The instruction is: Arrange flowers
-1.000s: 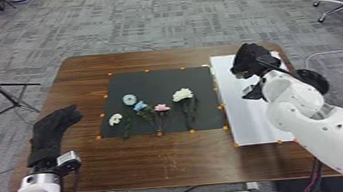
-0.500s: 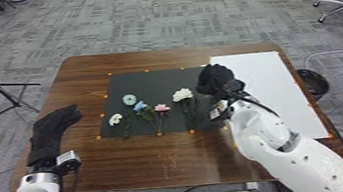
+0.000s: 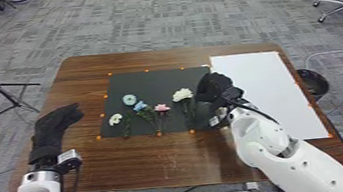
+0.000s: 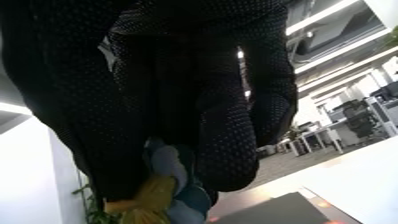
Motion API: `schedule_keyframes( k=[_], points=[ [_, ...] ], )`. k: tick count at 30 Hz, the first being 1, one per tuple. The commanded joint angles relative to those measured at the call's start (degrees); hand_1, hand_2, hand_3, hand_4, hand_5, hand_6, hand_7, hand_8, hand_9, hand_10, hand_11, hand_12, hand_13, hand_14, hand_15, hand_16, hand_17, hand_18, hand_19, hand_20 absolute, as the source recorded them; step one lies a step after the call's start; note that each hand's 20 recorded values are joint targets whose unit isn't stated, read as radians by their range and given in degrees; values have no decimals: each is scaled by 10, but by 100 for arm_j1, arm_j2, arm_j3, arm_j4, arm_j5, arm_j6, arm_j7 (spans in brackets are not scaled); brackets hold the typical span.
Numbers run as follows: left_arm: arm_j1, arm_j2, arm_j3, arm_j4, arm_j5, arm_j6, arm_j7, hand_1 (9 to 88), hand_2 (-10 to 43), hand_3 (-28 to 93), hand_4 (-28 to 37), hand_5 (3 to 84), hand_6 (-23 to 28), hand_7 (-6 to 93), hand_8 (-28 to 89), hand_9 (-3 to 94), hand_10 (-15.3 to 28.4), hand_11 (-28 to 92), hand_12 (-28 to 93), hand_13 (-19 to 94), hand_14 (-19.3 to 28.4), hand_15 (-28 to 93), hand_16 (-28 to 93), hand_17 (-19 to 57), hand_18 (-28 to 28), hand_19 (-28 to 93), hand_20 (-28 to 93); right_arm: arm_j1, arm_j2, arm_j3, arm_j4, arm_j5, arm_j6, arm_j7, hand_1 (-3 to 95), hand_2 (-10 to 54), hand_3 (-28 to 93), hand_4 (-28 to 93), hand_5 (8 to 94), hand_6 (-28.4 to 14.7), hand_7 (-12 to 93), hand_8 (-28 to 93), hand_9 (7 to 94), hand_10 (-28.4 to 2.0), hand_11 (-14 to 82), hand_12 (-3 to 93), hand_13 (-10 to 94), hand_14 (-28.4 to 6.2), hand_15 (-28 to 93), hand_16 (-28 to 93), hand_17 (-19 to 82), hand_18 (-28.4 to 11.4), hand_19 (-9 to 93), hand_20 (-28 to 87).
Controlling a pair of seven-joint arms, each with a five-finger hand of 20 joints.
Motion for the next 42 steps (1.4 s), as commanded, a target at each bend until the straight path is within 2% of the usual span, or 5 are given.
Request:
schedule_keyframes(
  k=[1,15,29,34,42],
  points=[
    [46,-57,10,-1,24,-59,-7,265,45,665,-233,565,16,171,-67,543,147,225,148,441,190,269,25,86,135,135,217,-216,40,-38,26,-88,16,-8,579,-95,569,-156,808,17,203,59,838,-117,91,307,721,-109,552,352,345,-230,741,594],
    [-12,-47,49,19,9,-42,-18,259,47,664,-239,564,16,170,-67,544,149,225,147,440,190,268,25,84,136,137,216,-146,28,-70,99,2,-50,-26,545,-95,575,-139,740,3,218,67,720,-133,157,193,680,-115,536,331,320,-221,718,582],
    [29,-59,22,2,14,-71,-9,258,44,668,-239,564,15,170,-67,543,148,225,147,439,189,265,26,83,136,137,215,-141,211,18,16,-10,-341,-139,516,-95,577,-130,713,-5,210,73,689,-136,154,188,668,-120,530,325,310,-223,713,581],
    [47,-62,14,-4,16,-90,6,259,44,668,-238,564,15,171,-67,543,148,225,148,439,190,265,27,82,137,135,214,-128,313,136,-20,23,-411,-167,418,-95,674,-141,645,-5,186,-90,648,-146,132,182,653,-127,528,322,299,-225,706,578],
    [46,-59,-4,-10,24,-106,13,260,42,667,-235,564,14,171,-67,543,148,225,148,438,190,265,27,82,137,134,214,-144,516,523,-226,144,-564,-333,382,-95,673,-137,606,-15,165,-88,615,-154,119,180,637,-136,527,318,287,-230,700,577]
  ],
)
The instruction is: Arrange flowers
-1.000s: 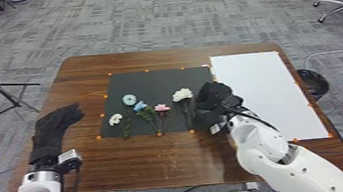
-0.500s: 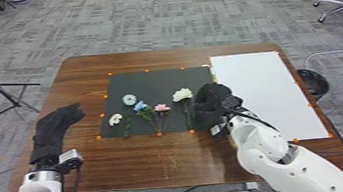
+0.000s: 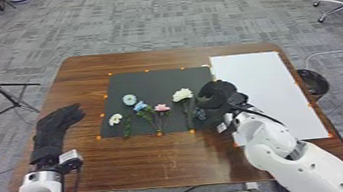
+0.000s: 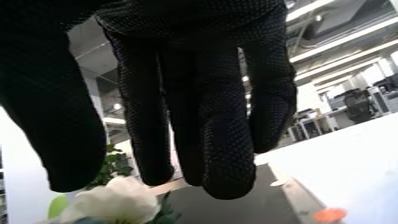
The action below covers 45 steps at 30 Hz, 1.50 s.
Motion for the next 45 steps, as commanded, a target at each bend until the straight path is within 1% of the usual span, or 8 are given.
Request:
schedule_keyframes(
  k=[1,8,14,21,27,36,42,45],
  points=[
    [41,-40,-30,-11,21,-73,5,261,42,667,-235,564,14,171,-67,543,147,225,148,438,190,265,27,82,137,134,214,1,264,529,-312,111,-157,-191,376,-95,675,-135,602,-17,162,-86,609,-156,117,181,633,-138,522,316,283,-230,694,574],
    [-27,11,95,50,178,91,217,263,42,665,-234,565,14,171,-67,544,147,226,148,442,190,265,27,84,136,133,214,-967,107,3304,-1064,3969,-2064,-1331,288,-30,671,-144,538,-21,129,-74,543,-156,78,177,522,-152,238,273,230,-188,455,423],
    [55,-21,142,45,260,240,407,265,44,666,-236,572,13,174,-68,550,147,227,148,455,189,270,26,95,131,127,213,-2446,-503,4438,-1616,7817,-1642,-2073,154,29,655,-140,448,-24,58,-57,465,-160,54,149,370,-155,94,222,214,-174,192,302],
    [105,-43,257,40,265,498,743,266,42,670,-238,577,13,176,-71,553,149,228,147,438,181,241,17,107,113,102,210,-2861,-1525,4298,-1760,6087,-617,-3720,70,54,677,-148,373,-15,35,-57,396,-151,38,120,263,-130,45,139,165,-158,62,237],
    [33,43,398,-124,463,687,1190,254,45,677,-252,579,13,169,-74,559,150,223,141,410,159,137,12,114,90,50,200,-3309,-1922,4609,-1843,5236,-1204,-3864,12,72,694,-183,315,2,44,-71,327,-132,16,91,184,-89,4,79,85,-115,14,196],
    [119,132,232,-588,813,168,1181,182,67,680,-282,540,19,116,-71,543,149,175,123,337,130,92,-11,93,66,19,176,-3661,-1996,4599,-1906,5208,-1073,-3587,23,73,686,-174,311,-1,41,-67,324,-135,20,87,185,-101,4,72,76,-123,31,187],
    [108,106,238,-614,915,-223,982,245,40,685,-271,536,19,117,-67,533,148,174,125,352,142,101,-8,96,77,25,174,-3694,-2077,4455,-2123,5152,-872,-2545,95,87,666,-159,384,-13,60,-68,395,-147,42,103,253,-140,62,98,121,-153,80,204],
    [101,77,303,-604,908,-214,997,254,39,681,-259,542,18,128,-67,531,146,175,128,371,151,109,-2,100,90,36,182,-3713,-2098,4470,-2120,5250,-1055,-2462,102,87,665,-150,390,-18,60,-68,403,-148,42,105,263,-146,67,100,128,-159,91,207]
  ],
)
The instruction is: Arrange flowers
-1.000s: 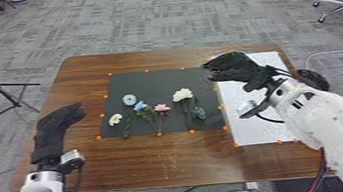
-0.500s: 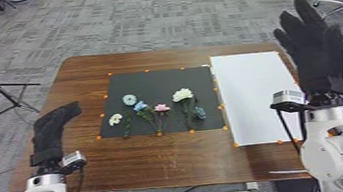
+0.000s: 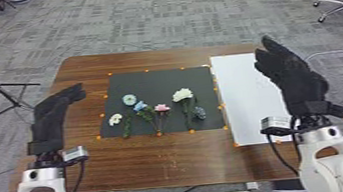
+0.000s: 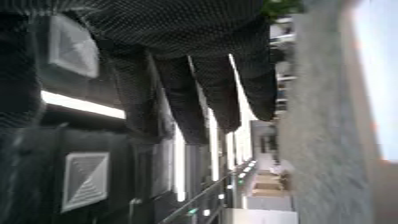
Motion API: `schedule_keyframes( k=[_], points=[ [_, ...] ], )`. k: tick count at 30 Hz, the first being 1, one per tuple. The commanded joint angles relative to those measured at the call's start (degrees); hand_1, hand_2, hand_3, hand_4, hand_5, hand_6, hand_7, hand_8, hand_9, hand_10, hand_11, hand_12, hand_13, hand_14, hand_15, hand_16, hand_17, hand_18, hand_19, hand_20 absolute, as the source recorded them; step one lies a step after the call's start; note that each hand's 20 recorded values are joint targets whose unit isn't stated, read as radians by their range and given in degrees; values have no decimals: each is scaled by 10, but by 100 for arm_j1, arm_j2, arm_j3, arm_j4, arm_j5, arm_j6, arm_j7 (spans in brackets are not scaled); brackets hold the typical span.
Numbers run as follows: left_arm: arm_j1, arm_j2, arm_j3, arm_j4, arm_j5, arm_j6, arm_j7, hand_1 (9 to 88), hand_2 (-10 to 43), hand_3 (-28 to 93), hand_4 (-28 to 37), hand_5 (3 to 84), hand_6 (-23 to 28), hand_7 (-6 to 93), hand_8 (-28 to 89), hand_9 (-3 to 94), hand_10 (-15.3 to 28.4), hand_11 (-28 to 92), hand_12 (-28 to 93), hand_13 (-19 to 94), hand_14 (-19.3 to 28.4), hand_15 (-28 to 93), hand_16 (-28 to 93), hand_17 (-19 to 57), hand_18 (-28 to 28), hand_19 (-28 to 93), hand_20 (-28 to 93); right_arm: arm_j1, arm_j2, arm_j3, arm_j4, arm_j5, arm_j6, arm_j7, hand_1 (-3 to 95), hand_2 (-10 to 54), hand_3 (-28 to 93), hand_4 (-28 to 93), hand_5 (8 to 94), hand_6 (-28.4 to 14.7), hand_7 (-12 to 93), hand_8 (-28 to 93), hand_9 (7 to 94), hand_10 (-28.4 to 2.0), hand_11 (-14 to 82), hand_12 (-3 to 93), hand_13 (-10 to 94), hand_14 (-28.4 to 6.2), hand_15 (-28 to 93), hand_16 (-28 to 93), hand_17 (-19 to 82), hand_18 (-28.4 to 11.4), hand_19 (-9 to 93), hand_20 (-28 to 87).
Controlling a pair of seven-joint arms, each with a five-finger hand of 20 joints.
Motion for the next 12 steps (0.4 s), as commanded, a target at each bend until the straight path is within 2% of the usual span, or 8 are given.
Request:
schedule_keyframes(
  k=[1,4,6,12],
  points=[
    [26,-41,96,-5,67,-179,-109,255,39,681,-258,543,17,130,-67,531,146,175,129,374,152,111,-1,100,91,38,183,-93,-139,-72,-147,11,-122,638,104,86,664,-148,390,-18,61,-68,403,-148,42,106,264,-147,68,100,128,-159,93,207],
    [88,-125,88,-11,108,-254,-176,259,40,675,-253,548,16,138,-67,531,146,177,131,385,158,115,4,99,96,43,187,-118,-142,-79,-140,-101,-215,647,105,83,663,-145,397,-20,60,-68,405,-147,43,107,266,-148,69,100,129,-159,94,206],
    [51,-162,155,35,59,-245,-199,259,40,673,-250,555,17,146,-67,535,144,190,137,415,175,136,19,92,114,70,197,-107,-151,-82,-135,-110,-277,704,106,83,662,-144,404,-21,60,-68,411,-148,44,108,272,-151,73,103,132,-161,95,207],
    [1,-317,251,73,129,-315,-134,262,42,670,-247,562,16,158,-69,544,148,207,144,441,187,205,32,88,136,133,218,-95,-170,-113,-110,-186,-382,673,109,85,658,-143,419,-22,62,-67,429,-147,48,111,292,-158,84,111,140,-163,99,209]
  ],
)
